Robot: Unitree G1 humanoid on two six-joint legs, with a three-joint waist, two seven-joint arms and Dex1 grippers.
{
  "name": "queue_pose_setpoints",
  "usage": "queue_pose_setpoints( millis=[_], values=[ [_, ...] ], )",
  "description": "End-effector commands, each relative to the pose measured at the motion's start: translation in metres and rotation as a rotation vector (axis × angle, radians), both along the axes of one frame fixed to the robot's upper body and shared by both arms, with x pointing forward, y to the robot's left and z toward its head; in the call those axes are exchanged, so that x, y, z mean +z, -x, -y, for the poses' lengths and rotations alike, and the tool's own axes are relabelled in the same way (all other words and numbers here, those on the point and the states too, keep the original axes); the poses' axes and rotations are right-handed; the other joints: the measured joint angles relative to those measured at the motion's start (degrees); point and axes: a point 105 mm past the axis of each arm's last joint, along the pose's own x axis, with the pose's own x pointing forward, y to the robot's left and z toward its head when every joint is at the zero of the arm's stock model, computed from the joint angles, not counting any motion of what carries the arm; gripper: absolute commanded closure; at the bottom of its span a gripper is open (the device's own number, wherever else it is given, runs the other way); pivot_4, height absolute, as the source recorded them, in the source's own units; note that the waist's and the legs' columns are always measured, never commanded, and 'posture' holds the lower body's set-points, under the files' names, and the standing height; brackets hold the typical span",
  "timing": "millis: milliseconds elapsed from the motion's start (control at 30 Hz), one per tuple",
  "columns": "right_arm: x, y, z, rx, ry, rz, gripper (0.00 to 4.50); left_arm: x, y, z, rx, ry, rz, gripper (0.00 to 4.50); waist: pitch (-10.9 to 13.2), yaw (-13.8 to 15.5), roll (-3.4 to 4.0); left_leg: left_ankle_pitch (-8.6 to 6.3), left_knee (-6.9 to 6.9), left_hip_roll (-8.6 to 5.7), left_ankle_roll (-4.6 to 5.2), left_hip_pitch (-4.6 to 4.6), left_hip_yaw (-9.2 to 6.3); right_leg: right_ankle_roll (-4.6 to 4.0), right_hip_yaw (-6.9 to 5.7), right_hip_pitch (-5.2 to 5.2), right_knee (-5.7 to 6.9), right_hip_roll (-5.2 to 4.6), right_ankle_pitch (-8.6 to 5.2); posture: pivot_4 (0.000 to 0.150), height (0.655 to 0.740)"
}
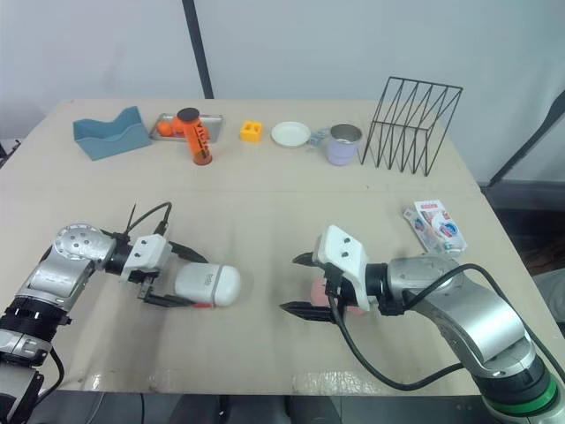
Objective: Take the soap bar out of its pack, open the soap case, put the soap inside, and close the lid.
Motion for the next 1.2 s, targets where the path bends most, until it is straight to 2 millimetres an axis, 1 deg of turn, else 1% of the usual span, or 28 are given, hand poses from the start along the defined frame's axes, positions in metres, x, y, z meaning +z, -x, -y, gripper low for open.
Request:
queue_pose_setpoints(
  millis=[33, 233, 667, 767, 833, 1033, 1100, 1200],
  values=[
    [0.005, 0.005, -0.004, 0.024, 0.004, 0.041, 0.05, 0.006, -0.005, -0.003, 0.002, -0.013, 0.051, 0.00, 0.00, 0.00, 0.00, 0.00, 0.00, 0.00, 0.00, 0.00, 0.00, 0.00, 0.00, 0.00, 0.00, 0.00, 0.00, 0.150, 0.7371],
    [0.005, 0.004, -0.004, 0.026, 0.007, 0.044, 0.05, 0.004, -0.008, -0.008, 0.016, -0.028, 0.069, 0.00, 0.00, 0.00, 0.00, 0.00, 0.00, 0.00, 0.00, 0.00, -0.01, 0.00, -0.01, 0.00, 0.00, 0.00, 0.00, 0.150, 0.7371],
    [0.004, 0.003, -0.005, 0.032, 0.013, 0.051, 0.05, 0.006, -0.008, -0.005, 0.012, -0.003, 0.061, 0.00, 0.00, 0.00, 0.00, 0.00, 0.00, 0.00, 0.00, 0.00, -0.03, 0.00, -0.02, 0.01, 0.00, 0.00, 0.00, 0.150, 0.7371],
    [0.002, 0.003, -0.005, 0.031, 0.020, 0.050, 0.00, 0.005, -0.007, -0.005, 0.008, -0.002, 0.050, 0.80, 0.00, 0.00, 0.00, 0.00, 0.01, 0.00, 0.00, 0.00, -0.03, 0.00, -0.02, 0.01, 0.00, 0.00, 0.00, 0.150, 0.7371],
    [0.001, 0.003, -0.005, 0.031, 0.021, 0.050, 0.00, 0.005, -0.007, -0.006, 0.009, -0.003, 0.052, 0.98, 0.00, 0.00, 0.00, 0.00, 0.01, 0.00, 0.00, 0.00, -0.03, 0.00, -0.02, 0.01, 0.00, 0.00, 0.00, 0.150, 0.7371],
    [0.003, 0.000, -0.007, 0.013, 0.000, 0.034, 0.00, 0.007, -0.009, -0.008, 0.019, -0.004, 0.071, 0.99, 0.00, 0.00, 0.00, 0.00, 0.01, 0.00, 0.00, 0.00, -0.04, 0.00, -0.03, 0.01, 0.00, 0.00, 0.00, 0.150, 0.7371],
    [0.006, -0.006, -0.008, -0.028, -0.029, 0.006, 0.00, 0.014, -0.010, -0.006, 0.022, 0.015, 0.099, 0.99, 0.00, 0.00, 0.00, 0.00, 0.01, 0.00, 0.00, 0.00, -0.04, 0.00, -0.03, 0.01, 0.00, 0.00, 0.00, 0.150, 0.7371],
    [0.009, -0.021, -0.009, -0.121, -0.074, -0.052, 0.00, 0.030, -0.011, -0.002, 0.019, 0.060, 0.170, 0.99, 0.00, -0.07, 0.00, 0.00, 0.01, 0.01, 0.00, 0.00, -0.04, 0.00, -0.03, 0.01, 0.01, 0.01, 0.00, 0.150, 0.7371]
  ],
)
